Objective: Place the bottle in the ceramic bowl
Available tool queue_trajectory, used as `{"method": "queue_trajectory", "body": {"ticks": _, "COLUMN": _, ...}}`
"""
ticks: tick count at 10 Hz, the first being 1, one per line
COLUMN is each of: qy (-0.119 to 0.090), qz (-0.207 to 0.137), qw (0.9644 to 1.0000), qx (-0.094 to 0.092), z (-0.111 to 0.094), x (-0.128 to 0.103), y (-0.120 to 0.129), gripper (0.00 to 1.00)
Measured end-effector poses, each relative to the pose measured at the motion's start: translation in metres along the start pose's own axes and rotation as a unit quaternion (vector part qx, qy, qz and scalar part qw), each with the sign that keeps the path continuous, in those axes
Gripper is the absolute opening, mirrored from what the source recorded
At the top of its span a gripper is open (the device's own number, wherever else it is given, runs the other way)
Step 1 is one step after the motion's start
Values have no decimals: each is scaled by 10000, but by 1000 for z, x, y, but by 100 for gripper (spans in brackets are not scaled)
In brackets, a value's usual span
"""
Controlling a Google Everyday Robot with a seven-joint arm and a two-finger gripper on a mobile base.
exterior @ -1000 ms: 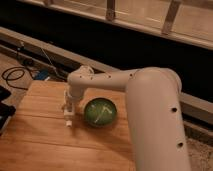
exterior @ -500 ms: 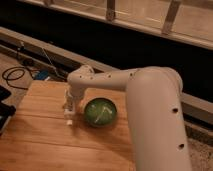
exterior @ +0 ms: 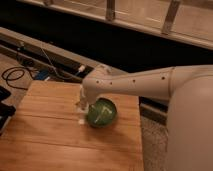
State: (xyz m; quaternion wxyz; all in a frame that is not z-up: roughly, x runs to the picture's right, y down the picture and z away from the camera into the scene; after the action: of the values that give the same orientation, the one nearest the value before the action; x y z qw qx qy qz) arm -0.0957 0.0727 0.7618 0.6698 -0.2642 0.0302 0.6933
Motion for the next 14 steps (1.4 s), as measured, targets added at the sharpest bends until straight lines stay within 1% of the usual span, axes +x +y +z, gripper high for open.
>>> {"method": "queue_trajectory", "body": {"ticks": 1, "qy": -215, "qz": 265, "qw": 9994, "qx": 97, "z": -23, "x": 9, "y": -28, "gripper": 0}}
{"method": "queue_trajectory", "body": {"ticks": 3, "qy": -405, "qz": 617, "qw": 9971, "qx": 177, "z": -43, "x": 16, "y": -65, "gripper": 0}}
{"method": "queue_trajectory", "body": {"ticks": 4, "qy": -441, "qz": 765, "qw": 9959, "qx": 210, "z": -49, "x": 19, "y": -85, "gripper": 0}}
{"method": "queue_trajectory", "body": {"ticks": 5, "qy": -437, "qz": 843, "qw": 9953, "qx": 201, "z": -52, "x": 21, "y": -98, "gripper": 0}}
{"method": "queue_trajectory", "body": {"ticks": 7, "qy": -363, "qz": 924, "qw": 9949, "qx": 162, "z": -47, "x": 19, "y": -113, "gripper": 0}}
{"method": "queue_trajectory", "body": {"ticks": 9, "qy": -225, "qz": 902, "qw": 9956, "qx": 112, "z": -32, "x": 11, "y": -113, "gripper": 0}}
{"method": "queue_trajectory", "body": {"ticks": 10, "qy": -146, "qz": 867, "qw": 9961, "qx": 80, "z": -22, "x": 5, "y": -106, "gripper": 0}}
{"method": "queue_trajectory", "body": {"ticks": 12, "qy": 59, "qz": 753, "qw": 9971, "qx": 30, "z": 7, "x": -12, "y": -79, "gripper": 0}}
{"method": "queue_trajectory", "body": {"ticks": 13, "qy": 182, "qz": 672, "qw": 9976, "qx": -1, "z": 24, "x": -19, "y": -61, "gripper": 0}}
{"method": "queue_trajectory", "body": {"ticks": 14, "qy": 236, "qz": 634, "qw": 9977, "qx": -19, "z": 31, "x": -22, "y": -52, "gripper": 2}}
